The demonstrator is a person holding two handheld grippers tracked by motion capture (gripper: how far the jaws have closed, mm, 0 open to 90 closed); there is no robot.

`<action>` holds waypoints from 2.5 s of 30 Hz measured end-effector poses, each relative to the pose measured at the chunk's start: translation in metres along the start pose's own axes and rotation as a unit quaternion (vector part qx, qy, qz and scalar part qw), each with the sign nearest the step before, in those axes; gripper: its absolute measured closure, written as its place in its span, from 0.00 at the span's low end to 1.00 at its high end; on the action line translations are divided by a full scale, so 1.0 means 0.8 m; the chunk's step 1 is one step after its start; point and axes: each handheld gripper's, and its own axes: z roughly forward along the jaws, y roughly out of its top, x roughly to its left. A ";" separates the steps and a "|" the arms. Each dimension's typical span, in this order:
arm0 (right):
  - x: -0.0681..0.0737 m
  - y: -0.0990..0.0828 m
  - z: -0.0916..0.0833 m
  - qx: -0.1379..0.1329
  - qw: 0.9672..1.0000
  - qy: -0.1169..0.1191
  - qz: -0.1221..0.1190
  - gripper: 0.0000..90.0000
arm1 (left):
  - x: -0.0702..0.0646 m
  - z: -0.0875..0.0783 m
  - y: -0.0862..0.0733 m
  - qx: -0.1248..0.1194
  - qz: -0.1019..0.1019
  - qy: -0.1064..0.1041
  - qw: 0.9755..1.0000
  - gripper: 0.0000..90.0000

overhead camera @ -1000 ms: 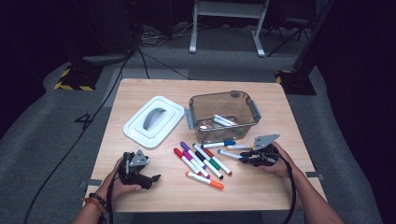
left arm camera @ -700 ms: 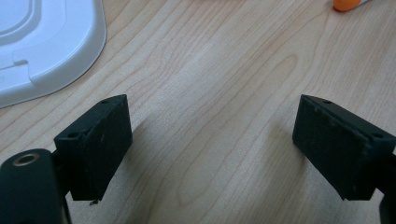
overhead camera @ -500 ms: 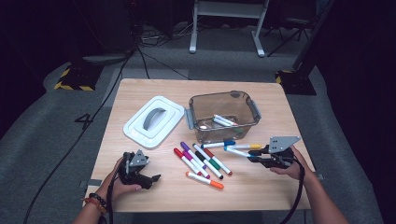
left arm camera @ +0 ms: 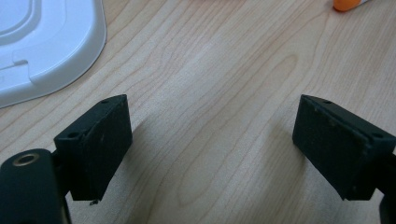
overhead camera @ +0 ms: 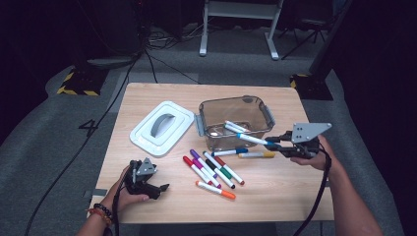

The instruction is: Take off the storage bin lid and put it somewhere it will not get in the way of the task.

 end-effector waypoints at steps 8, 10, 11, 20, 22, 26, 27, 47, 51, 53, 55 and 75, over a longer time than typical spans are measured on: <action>-0.047 0.039 0.018 0.012 1.000 -0.012 0.003 0.83 | 0.000 0.000 0.000 0.000 0.000 0.000 1.000 0.14; -0.057 0.043 0.027 0.018 1.000 -0.011 0.005 0.83 | 0.000 0.000 0.000 0.000 0.000 0.000 1.000 0.14; -0.062 0.045 0.031 0.023 1.000 -0.011 0.007 0.83 | 0.000 0.000 0.000 0.000 0.000 0.000 1.000 0.14; -0.091 0.053 0.086 0.066 0.998 0.003 0.010 0.83 | 0.000 0.000 0.000 0.000 0.000 0.000 1.000 0.14; -0.095 0.053 0.096 0.074 0.997 0.005 0.015 0.83 | 0.000 0.000 0.000 0.000 0.000 0.000 1.000 0.14; -0.102 0.050 0.128 0.108 0.994 0.017 0.013 0.83 | 0.000 0.000 0.000 0.000 0.000 0.000 1.000 0.14; -0.103 0.049 0.134 0.115 0.993 0.019 0.013 0.83 | 0.000 0.000 0.000 0.000 0.000 0.000 1.000 0.14; -0.107 0.038 0.174 0.209 0.978 0.019 0.019 0.75 | 0.000 0.000 0.000 0.000 0.000 0.000 1.000 0.14; -0.108 0.036 0.157 0.179 0.983 0.006 0.039 0.65 | 0.000 0.000 0.000 0.000 0.000 0.000 1.000 0.14; -0.108 0.036 0.141 0.152 0.987 -0.003 0.047 0.60 | 0.000 0.000 0.000 0.000 0.000 0.000 1.000 0.14; -0.107 0.034 0.121 0.129 0.990 -0.013 0.061 0.56 | 0.000 0.000 0.000 0.000 0.000 0.000 1.000 0.14; -0.067 -0.029 -0.045 0.030 0.989 -0.113 0.095 0.42 | 0.000 0.000 0.000 0.000 0.000 0.000 1.000 0.14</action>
